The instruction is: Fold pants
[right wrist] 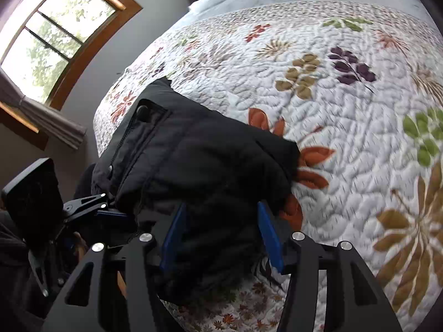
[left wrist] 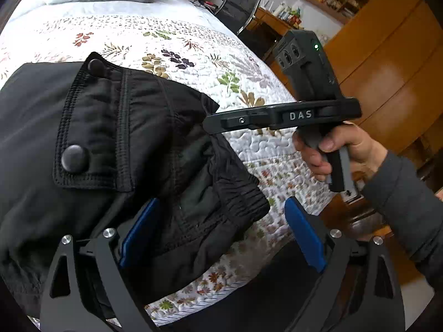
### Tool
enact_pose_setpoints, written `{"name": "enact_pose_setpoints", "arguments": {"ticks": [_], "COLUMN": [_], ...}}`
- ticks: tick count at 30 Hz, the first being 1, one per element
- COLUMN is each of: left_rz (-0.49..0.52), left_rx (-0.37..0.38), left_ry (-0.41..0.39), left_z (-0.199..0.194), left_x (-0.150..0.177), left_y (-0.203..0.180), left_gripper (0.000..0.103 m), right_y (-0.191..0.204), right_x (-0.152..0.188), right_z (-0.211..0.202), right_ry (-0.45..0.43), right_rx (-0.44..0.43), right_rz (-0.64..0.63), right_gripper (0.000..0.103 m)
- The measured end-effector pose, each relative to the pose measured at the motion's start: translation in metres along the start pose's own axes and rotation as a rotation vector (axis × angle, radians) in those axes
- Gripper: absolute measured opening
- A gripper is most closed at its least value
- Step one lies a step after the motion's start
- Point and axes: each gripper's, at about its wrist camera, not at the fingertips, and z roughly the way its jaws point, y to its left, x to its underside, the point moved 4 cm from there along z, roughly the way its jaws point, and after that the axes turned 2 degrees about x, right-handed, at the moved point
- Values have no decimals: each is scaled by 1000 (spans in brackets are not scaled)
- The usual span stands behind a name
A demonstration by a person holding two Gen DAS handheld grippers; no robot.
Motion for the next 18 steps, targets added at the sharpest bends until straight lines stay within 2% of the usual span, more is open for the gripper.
{"name": "enact_pose_setpoints", "arguments": {"ticks": [4,8,12,15,18], "left_rz": [-25,-28,-61,-118,-98], "left_rx": [47,-4,-74,-50,-52], "left_ry": [3,-79,-48,-13,5], "left_z": [-22,-63,-74,-69,-63], "left_x": [-2,-7,-5,-2,2], "left_y": [0,18,52,73,78], "left_gripper": [92,98,98,98,98], "right_y": [19,62,92,88,85], "right_x": [12,34,57,68,70], "right_z": [-32,-44,-24,-9,-1], "right_ry": [-88,-125,-79,-57,-55], "right_rx": [34,49,51,90,102], "right_rz": [15,-26,-35,-8,23], "right_gripper": [61,62,62,61,61]}}
